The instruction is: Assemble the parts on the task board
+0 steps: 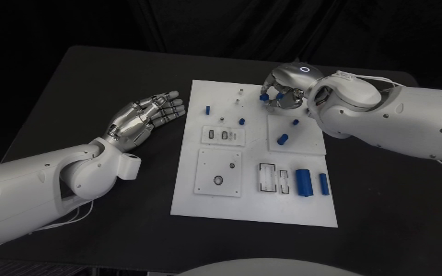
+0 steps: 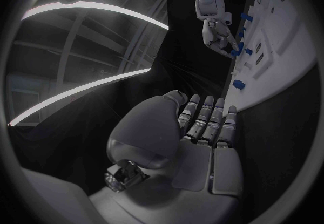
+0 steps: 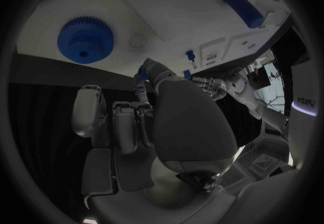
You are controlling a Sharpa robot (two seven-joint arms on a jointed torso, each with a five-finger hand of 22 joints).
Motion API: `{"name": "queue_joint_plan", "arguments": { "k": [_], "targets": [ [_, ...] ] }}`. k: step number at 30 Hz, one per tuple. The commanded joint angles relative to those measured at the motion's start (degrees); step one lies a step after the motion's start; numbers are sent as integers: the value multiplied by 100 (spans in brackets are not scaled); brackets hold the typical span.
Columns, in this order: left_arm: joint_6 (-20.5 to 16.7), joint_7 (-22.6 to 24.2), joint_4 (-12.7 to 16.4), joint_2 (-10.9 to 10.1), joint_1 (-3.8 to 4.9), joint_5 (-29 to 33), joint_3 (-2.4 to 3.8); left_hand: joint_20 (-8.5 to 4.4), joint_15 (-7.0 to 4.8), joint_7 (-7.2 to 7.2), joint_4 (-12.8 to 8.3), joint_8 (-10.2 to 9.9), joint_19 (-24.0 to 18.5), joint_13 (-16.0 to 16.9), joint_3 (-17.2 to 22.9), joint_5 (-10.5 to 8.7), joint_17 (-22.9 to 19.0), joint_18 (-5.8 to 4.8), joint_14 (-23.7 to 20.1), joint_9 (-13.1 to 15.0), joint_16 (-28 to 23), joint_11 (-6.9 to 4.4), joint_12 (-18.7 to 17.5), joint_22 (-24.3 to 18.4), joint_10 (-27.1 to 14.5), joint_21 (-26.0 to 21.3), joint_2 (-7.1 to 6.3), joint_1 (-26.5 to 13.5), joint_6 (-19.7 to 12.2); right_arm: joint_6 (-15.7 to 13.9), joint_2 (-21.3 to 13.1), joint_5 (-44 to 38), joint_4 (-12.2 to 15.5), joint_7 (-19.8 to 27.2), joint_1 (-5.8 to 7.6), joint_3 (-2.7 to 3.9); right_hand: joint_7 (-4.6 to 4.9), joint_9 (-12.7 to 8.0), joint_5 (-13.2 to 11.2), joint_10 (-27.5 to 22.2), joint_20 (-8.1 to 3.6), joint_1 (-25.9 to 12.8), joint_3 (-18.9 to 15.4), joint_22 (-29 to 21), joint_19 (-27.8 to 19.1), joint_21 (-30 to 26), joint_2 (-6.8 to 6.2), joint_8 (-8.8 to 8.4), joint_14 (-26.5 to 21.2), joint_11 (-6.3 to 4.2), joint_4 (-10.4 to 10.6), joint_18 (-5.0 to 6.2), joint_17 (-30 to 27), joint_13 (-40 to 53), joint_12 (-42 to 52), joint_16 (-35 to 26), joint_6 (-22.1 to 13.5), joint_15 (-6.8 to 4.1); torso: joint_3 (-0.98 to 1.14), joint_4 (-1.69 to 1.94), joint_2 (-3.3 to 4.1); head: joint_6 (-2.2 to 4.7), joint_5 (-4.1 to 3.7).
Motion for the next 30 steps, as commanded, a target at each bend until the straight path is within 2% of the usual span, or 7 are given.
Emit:
{"name": "queue_joint_plan", "arguments": {
  "k": [1,6,15,22,30],
  "targets": [
    [88,601,12,-7,-13,-16,3,3,27,153,4,28,-34,7,18,-3,7,-116,12,6,20,11,34,-5,38,-20,13,-59,33,-650,-3,1811,-63,731,42,10,-160,259,-26,606,-5,42,0,983,5,1,92,42,612,6,-44,-89,1508,1505,31,15,219,-28,3,3,0,8,-6],
    [85,600,17,-9,-13,-16,3,3,27,153,4,28,-34,7,18,-3,7,-116,12,6,20,11,34,-5,38,-20,13,-59,33,-555,46,3051,-189,1148,77,15,-138,272,-100,606,8,54,-12,967,-40,-43,124,37,612,32,-48,-81,1508,1505,31,15,201,-3,2,-6,0,23,1],
    [77,593,22,-4,-13,-16,3,2,29,154,5,31,-30,7,39,-6,8,-119,16,7,33,11,41,-6,42,-20,6,-69,45,318,314,4867,-576,1579,93,22,-94,317,-231,606,50,217,-83,941,-139,-117,241,61,612,82,-121,-64,1508,1505,31,15,177,48,-3,0,-2,35,7],
    [79,589,23,14,-13,-16,3,2,29,154,5,31,-30,7,39,-6,8,-119,16,7,33,11,41,-6,42,-20,6,-69,45,519,662,5234,-1000,1632,94,28,-76,340,-288,606,71,314,-127,916,-217,-187,293,80,612,98,-169,-46,1508,1505,31,15,161,68,-4,2,-1,47,-15],
    [77,587,15,32,-13,-16,3,2,29,154,5,31,-30,7,39,-6,8,-119,16,7,33,11,41,-6,42,-20,6,-69,45,650,915,5311,-1285,1433,93,32,-51,340,-415,606,95,346,-217,907,-259,-209,322,55,612,121,-174,-38,1508,1505,31,15,71,90,-6,6,-1,49,-24]
  ]
}}
